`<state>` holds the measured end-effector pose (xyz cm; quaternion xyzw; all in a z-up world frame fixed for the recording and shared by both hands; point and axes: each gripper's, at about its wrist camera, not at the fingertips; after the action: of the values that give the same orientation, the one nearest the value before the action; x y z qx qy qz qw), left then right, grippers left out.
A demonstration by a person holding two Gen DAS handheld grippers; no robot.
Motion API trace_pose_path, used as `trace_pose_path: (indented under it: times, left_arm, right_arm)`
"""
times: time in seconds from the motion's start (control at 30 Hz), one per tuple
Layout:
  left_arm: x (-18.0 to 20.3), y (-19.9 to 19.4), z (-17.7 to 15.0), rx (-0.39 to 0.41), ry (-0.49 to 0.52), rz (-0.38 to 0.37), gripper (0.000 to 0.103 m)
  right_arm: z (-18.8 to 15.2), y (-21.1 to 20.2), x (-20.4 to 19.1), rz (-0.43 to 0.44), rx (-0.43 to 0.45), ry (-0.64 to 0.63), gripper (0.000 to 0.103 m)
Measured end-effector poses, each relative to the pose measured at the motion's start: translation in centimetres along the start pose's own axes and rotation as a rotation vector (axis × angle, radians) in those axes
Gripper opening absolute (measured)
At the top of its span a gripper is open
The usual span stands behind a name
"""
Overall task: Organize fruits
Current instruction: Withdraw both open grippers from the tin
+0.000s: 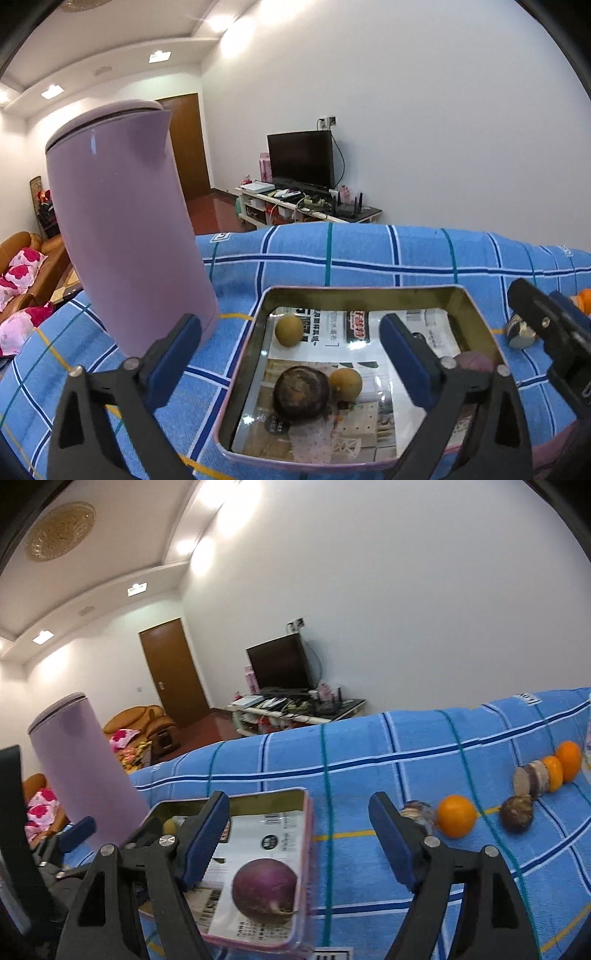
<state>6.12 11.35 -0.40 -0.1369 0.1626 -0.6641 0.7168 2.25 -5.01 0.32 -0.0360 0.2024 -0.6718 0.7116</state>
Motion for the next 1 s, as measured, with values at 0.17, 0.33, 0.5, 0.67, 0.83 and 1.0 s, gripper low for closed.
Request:
trace_pose_path:
  times: [0.17,0.33,0.5,0.67,0.83,1.0]
  left_arm:
    - [-0.1,0.0,0.1,-0.035,-0.042,0.007,0.103]
    - [-0.1,-0.4,-0.1,-0.011,-0.045,0.027,0.103]
    - [0.0,-0.8,-0.4,0.012,-0.047,0.026,0.103]
    - [0.4,-1.3,-0.6,0.036,-0.034,0.026,0.103]
    - [0.8,-1.6,-0.7,0.053,-0.022,0.024,0.103]
    - [1.4,-1.9,-0.9,0.061,-0.005,0.02,0.103]
  right_arm:
    - [0.2,-1.0,0.4,-0.06,0.056,-0.049,0.079]
    - [0.0,-1.5,0.4,-0.084,0.064,-0.081,0.079]
    - [-0.1,-2.1,0.9,-0.1,0.073,-0.082,0.079]
    - [-0.1,-2.4,1.2,-0.117,0.076,-0.08,0.079]
    - [-0.1,-2.7,1.3,-0.127,0.078,-0.083,0.079]
    - [-0.1,-3.0,1.4,-0.134,0.08,-0.082,0.079]
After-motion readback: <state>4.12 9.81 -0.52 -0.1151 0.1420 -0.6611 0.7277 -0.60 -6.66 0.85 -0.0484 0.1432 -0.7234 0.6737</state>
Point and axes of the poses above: each gripper's, at about its wrist camera, not at the fingertips, and y roughly the way its jaws point, x to its right, z to its top, and after that the axes turned 5 degrees about x, right-handed
